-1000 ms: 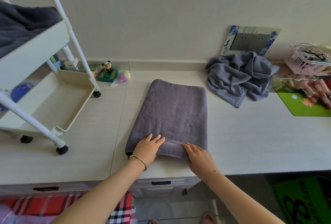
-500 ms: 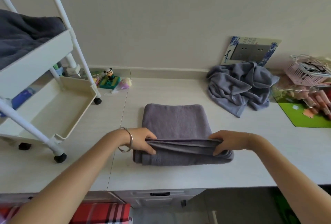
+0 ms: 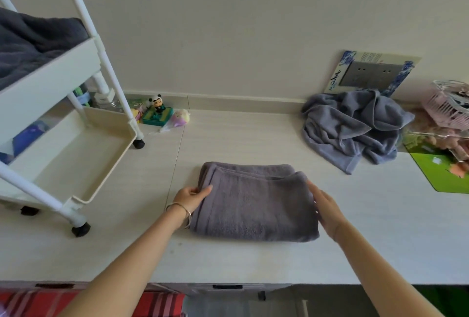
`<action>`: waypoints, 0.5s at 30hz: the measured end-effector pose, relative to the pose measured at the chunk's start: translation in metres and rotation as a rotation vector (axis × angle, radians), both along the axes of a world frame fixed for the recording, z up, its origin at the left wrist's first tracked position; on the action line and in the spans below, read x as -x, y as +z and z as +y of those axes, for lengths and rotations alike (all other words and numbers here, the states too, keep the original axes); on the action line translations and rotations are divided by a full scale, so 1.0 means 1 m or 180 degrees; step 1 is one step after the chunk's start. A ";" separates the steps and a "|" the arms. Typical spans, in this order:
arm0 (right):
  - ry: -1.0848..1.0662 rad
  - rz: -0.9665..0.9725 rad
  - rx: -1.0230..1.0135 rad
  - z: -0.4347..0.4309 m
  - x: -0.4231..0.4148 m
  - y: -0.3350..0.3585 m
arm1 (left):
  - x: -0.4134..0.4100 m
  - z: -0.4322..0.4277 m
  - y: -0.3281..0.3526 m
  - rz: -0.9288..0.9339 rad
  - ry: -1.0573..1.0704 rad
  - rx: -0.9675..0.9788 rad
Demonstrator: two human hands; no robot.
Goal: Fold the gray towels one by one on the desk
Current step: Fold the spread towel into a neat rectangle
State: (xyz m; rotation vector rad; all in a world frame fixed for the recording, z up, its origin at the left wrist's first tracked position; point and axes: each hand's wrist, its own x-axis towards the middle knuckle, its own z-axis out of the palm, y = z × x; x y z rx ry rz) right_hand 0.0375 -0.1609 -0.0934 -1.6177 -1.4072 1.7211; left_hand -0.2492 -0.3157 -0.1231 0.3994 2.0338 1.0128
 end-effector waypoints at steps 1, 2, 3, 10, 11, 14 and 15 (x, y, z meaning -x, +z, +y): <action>-0.0022 -0.0020 -0.0101 -0.010 -0.008 -0.004 | -0.003 -0.004 -0.002 -0.0045 -0.0050 -0.0041; -0.0002 -0.0042 -0.0218 -0.019 -0.014 -0.008 | -0.004 -0.007 -0.003 -0.0057 -0.0107 -0.0092; 0.0099 -0.0087 -0.0352 -0.029 -0.018 -0.009 | -0.005 -0.009 -0.004 -0.0009 -0.0200 -0.0159; 0.0064 -0.0390 -0.1605 -0.038 -0.003 0.008 | -0.027 -0.005 0.009 0.1291 -0.0124 -0.1356; -0.0030 -0.0417 -0.1662 -0.032 0.003 0.012 | -0.027 -0.003 0.009 0.1347 0.0015 -0.1341; 0.0055 -0.0680 -0.1317 -0.017 0.013 -0.004 | -0.020 0.002 -0.003 0.1169 0.0124 -0.0723; 0.0074 -0.0761 -0.1127 -0.015 0.013 -0.012 | -0.020 0.002 -0.008 0.1067 0.0126 -0.0495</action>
